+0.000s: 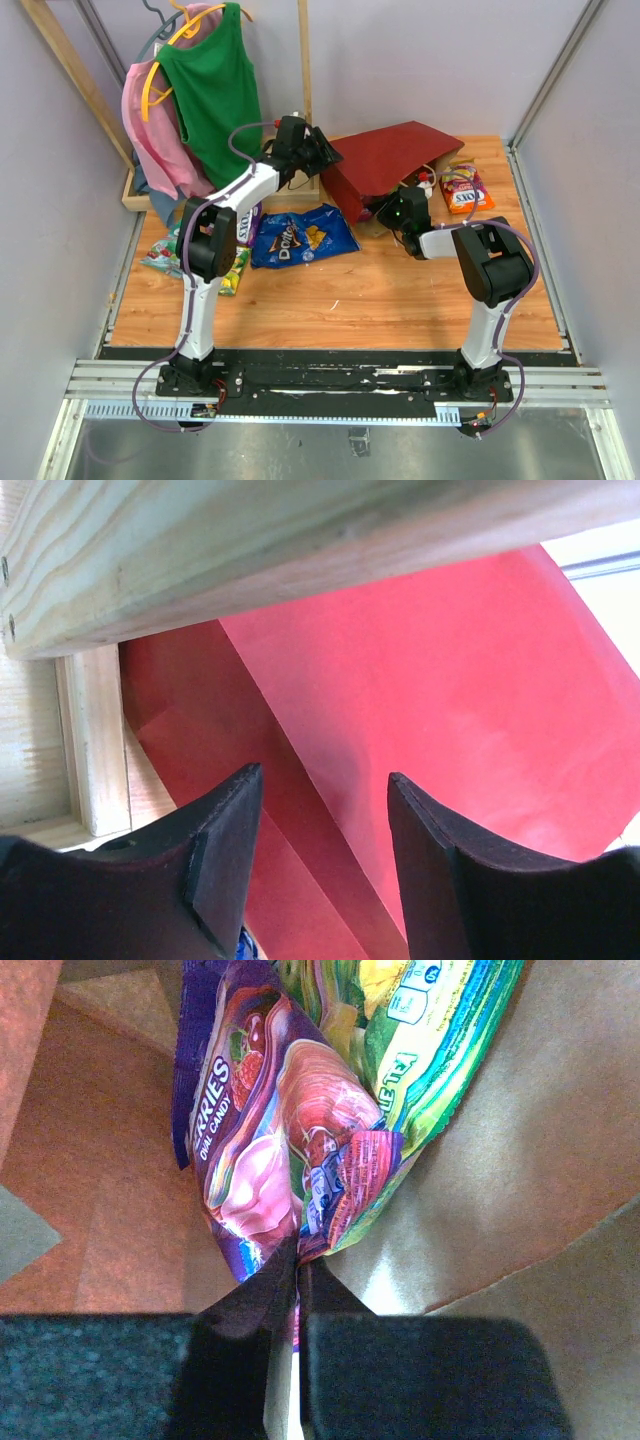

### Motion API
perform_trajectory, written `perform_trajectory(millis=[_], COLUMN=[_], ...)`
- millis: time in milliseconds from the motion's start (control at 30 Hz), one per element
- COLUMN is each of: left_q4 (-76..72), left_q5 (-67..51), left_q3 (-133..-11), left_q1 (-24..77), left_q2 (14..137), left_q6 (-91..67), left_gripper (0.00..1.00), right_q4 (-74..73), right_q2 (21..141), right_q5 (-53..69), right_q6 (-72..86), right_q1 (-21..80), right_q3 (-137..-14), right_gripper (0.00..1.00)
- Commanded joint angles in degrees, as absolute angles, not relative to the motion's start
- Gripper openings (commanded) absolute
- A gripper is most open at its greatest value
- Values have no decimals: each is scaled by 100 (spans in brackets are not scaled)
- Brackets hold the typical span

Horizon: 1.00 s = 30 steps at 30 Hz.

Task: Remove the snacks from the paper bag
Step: Pick up the snack from the paper bag.

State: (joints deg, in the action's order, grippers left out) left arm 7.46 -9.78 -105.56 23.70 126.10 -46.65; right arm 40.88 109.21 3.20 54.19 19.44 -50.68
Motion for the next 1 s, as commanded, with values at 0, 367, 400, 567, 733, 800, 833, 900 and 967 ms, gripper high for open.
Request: perform_trajectory(millis=[0, 367, 400, 567, 733, 800, 833, 900, 967], left_q4=[829, 797, 794, 783, 782, 796, 805, 765, 720], left_q5=[-1192, -1322, -1323, -1336, -1334, -1336, -1328, -1316, -1293], left_q3=[-10675, -10536, -10530, -10538, -10555, -10574, -10573, -10553, -10494], left_q1=[2567, 2707, 2707, 2707, 2707, 2707, 2707, 2708, 2707], left_q2=[12820, 12934, 12936, 12935, 12946, 12956, 12961, 12941, 12900], left_q6=[-4546, -4520, -4520, -4529, -4543, -4544, -4547, -4556, -4584], left_gripper=[56, 44, 40, 25, 11, 1, 1, 1, 0], right_q4=[4271, 4245, 4245, 4245, 4245, 4245, 4245, 4250, 4273], right_q2=[10924, 10933, 10934, 10926, 10917, 10904, 10895, 10854, 10776], right_q5=[411, 424, 429, 431, 431, 430, 431, 431, 434], right_q6=[5405, 5396, 5396, 5396, 5388, 5387, 5385, 5390, 5409], right_q1=[1978, 1978, 1978, 1978, 1978, 1978, 1978, 1978, 1978], right_q3=[-5054, -5063, -5067, -5063, -5056, -5048, -5038, -5009, -4955], right_gripper=[1, 1, 1, 1, 1, 1, 1, 1, 1])
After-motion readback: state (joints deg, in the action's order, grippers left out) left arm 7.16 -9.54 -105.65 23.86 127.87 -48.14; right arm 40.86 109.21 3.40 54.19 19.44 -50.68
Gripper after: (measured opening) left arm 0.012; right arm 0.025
